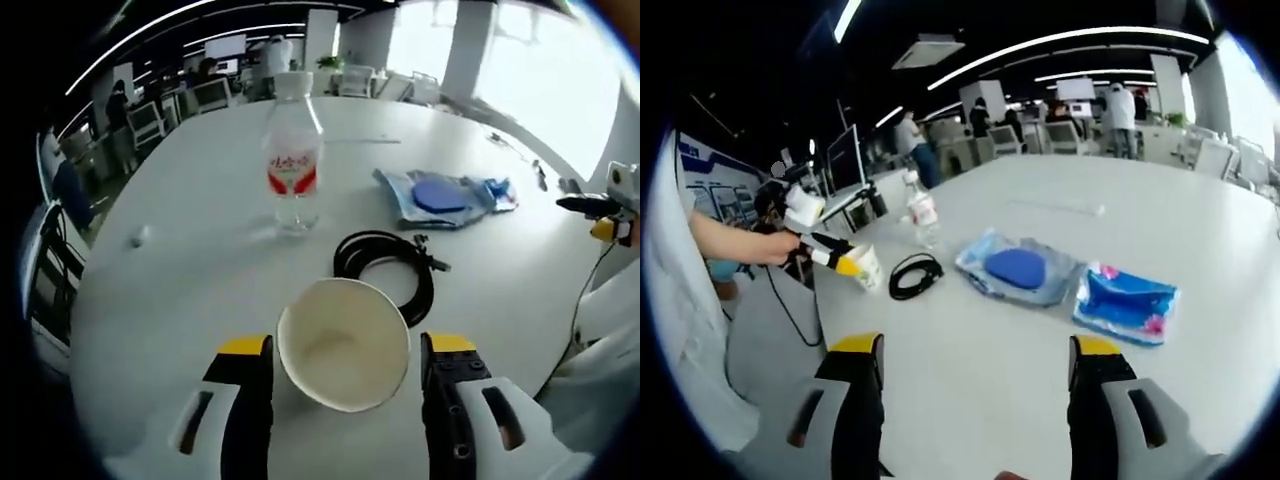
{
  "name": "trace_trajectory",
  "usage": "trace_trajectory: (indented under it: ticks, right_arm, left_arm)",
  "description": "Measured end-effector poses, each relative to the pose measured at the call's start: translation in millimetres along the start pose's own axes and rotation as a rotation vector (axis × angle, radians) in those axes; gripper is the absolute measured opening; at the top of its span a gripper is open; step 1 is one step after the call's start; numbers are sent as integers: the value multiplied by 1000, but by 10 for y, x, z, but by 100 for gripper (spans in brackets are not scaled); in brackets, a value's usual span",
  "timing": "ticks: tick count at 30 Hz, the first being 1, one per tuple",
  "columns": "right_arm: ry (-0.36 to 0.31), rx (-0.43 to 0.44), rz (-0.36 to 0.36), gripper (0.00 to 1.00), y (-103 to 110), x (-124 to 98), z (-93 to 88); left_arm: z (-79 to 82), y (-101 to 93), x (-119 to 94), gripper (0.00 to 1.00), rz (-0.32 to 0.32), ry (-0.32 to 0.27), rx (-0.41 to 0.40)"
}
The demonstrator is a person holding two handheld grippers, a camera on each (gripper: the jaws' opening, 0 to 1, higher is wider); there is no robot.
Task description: Arrange the tabletop items into an orderly group along one side of the table until the central work area is clear of visible clutter.
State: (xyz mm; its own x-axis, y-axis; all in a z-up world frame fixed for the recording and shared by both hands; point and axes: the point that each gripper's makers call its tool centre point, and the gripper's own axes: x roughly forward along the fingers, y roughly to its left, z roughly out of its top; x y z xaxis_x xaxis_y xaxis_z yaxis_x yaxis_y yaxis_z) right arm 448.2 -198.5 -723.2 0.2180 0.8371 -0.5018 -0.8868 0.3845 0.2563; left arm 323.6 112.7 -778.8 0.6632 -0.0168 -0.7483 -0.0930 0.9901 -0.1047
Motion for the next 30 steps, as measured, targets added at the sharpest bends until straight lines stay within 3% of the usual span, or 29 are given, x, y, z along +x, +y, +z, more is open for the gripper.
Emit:
trace_trajectory:
  ticks: [2, 10, 30]
  right_arm:
    - [4, 7, -2, 73, -1, -5, -25]
    - [2, 24, -8, 72, 29, -34, -69]
    - [-13, 46, -24, 72, -27, -88, -89]
  left_arm:
    - [-6, 12, -5, 46, 9, 3, 11]
    - [4, 62, -28, 44, 39, -4, 12]
    - [547, -119, -14, 41, 11, -110, 34]
